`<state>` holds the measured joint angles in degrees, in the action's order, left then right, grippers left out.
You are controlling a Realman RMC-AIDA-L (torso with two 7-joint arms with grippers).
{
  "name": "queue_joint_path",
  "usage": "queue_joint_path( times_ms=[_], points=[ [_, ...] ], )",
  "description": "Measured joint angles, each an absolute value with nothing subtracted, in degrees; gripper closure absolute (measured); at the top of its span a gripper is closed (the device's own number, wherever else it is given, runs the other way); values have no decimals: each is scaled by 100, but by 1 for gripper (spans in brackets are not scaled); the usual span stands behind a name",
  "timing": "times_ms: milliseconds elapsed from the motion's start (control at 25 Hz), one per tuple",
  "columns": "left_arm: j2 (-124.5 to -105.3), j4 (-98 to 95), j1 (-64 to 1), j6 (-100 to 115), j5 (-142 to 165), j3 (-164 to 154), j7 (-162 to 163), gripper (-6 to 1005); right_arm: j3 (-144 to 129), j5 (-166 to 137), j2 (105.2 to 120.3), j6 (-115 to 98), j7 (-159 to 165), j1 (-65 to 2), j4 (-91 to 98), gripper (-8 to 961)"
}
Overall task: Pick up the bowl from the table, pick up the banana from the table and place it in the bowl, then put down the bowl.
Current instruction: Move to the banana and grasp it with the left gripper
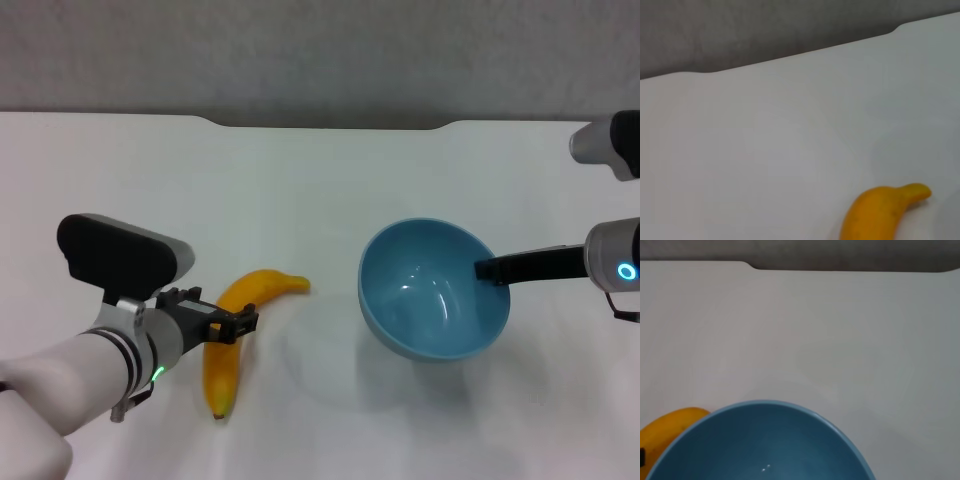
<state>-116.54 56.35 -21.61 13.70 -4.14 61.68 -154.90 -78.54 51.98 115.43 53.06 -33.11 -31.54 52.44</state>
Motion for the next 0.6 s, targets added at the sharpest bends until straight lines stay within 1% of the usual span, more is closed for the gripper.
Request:
queue_joint_path(
  times_ms=[600],
  points=[
    [-11658, 5037, -2305, 1080, -695, 6180, -15471, 182, -7879, 5212, 11531, 5323, -3322, -3148, 5290, 875]
  ],
)
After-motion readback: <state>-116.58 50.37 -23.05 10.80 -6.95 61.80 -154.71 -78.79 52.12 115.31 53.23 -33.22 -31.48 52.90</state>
